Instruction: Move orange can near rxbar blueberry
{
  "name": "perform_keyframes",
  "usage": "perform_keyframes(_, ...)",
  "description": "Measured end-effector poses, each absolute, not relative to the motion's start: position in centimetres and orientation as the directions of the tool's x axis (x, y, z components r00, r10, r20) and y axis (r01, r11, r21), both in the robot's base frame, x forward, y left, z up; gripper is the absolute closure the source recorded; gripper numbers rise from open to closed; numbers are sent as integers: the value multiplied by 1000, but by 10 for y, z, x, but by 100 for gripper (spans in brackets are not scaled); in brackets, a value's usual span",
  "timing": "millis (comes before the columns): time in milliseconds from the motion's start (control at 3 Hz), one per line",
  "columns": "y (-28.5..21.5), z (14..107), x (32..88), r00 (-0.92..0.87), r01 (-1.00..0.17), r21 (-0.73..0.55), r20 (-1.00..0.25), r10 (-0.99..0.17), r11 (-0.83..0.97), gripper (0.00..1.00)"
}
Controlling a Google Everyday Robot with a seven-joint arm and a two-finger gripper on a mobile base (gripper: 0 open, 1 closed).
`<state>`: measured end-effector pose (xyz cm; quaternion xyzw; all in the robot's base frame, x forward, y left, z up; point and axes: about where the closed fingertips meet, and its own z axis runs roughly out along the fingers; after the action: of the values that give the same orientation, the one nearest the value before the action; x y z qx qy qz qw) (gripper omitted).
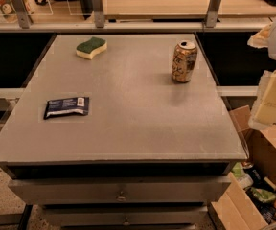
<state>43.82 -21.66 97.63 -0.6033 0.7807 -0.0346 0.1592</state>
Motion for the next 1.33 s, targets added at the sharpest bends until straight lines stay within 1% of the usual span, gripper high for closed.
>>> perform_keyframes(333, -217, 976, 438, -221, -931, -246, -207, -953, 270, 0)
perform_keyframes(667, -210, 976, 450, -197, -934, -254, -218, -956, 250, 0)
perform_keyframes(1333, -187, 966, 500, -127, -942, -269, -271, -954, 202, 0)
